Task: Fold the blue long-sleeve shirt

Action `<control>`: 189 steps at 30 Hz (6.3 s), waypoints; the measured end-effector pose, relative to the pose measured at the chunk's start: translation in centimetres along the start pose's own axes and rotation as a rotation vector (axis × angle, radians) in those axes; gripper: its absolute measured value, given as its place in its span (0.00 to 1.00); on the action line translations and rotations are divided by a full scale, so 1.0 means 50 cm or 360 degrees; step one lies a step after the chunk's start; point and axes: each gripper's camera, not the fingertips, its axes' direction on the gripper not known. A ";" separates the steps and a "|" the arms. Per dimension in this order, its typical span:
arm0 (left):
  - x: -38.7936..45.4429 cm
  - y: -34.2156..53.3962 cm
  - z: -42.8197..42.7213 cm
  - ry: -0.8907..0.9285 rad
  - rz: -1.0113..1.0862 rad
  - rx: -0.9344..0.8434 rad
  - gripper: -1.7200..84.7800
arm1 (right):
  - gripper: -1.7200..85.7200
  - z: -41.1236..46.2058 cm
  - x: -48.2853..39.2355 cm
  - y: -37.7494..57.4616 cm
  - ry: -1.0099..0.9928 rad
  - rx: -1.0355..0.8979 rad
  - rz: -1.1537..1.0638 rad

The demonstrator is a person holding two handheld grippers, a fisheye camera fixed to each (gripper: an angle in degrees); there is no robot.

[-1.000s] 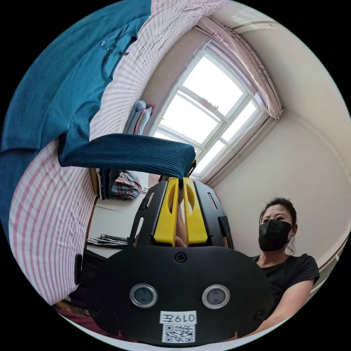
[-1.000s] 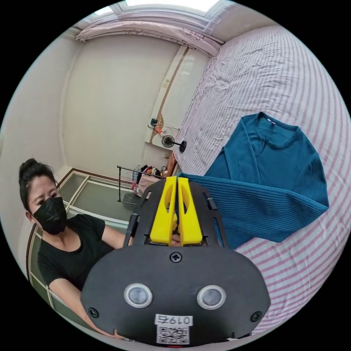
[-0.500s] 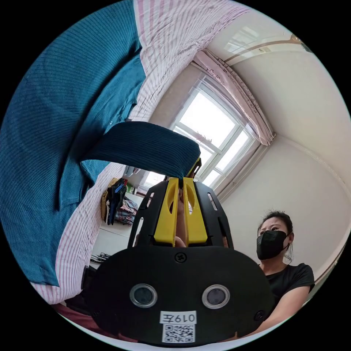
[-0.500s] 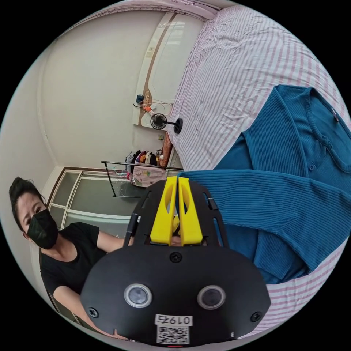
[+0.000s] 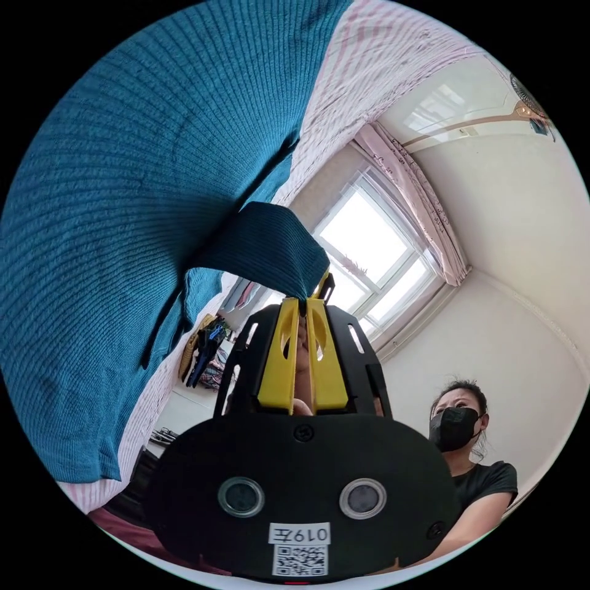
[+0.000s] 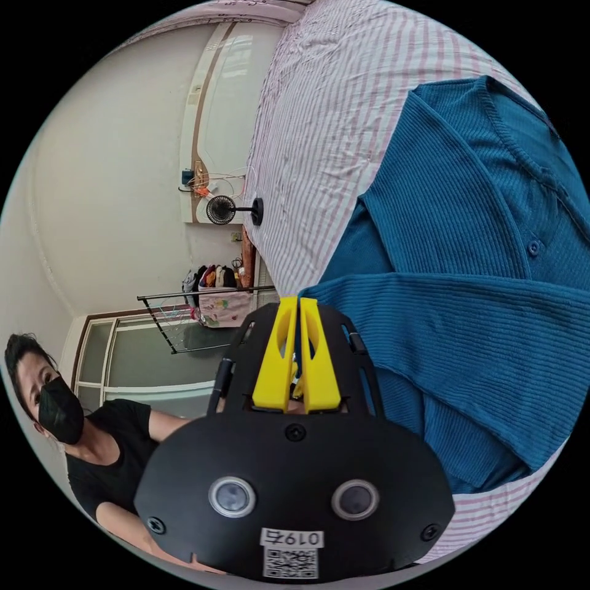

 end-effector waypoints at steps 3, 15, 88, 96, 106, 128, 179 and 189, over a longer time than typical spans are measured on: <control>0.026 -0.021 -0.021 -0.0028 0.0019 0.0033 0.06 | 0.01 0.057 0.001 -0.035 -0.0022 -0.0005 -0.0002; 0.167 -0.063 -0.057 -0.0425 0.0175 -0.0032 0.10 | 0.10 0.300 -0.011 -0.099 0.0055 -0.0119 -0.0020; 0.137 0.201 1.040 -0.1950 0.1558 -0.1430 0.03 | 0.02 -0.037 -0.015 0.564 0.2099 0.0919 0.0170; 0.077 0.392 1.170 -0.1853 0.1959 -0.1843 0.05 | 0.11 -0.430 0.219 0.478 0.0991 0.1116 0.0384; -0.030 0.442 1.255 -0.1895 0.1873 -0.1844 0.04 | 0.10 -0.626 0.382 0.470 0.0642 0.0995 0.0509; -0.016 0.395 1.282 -0.1660 0.1610 -0.1644 0.03 | 0.11 -0.862 0.427 0.527 0.0696 0.0955 0.0408; 0.157 0.189 1.133 -0.1662 0.1442 -0.1278 0.03 | 0.09 -0.341 0.118 0.622 0.1557 0.0678 0.0070; 0.118 0.175 1.276 -0.1691 0.1585 -0.1684 0.03 | 0.06 -0.041 0.029 0.565 0.2389 0.0368 -0.0320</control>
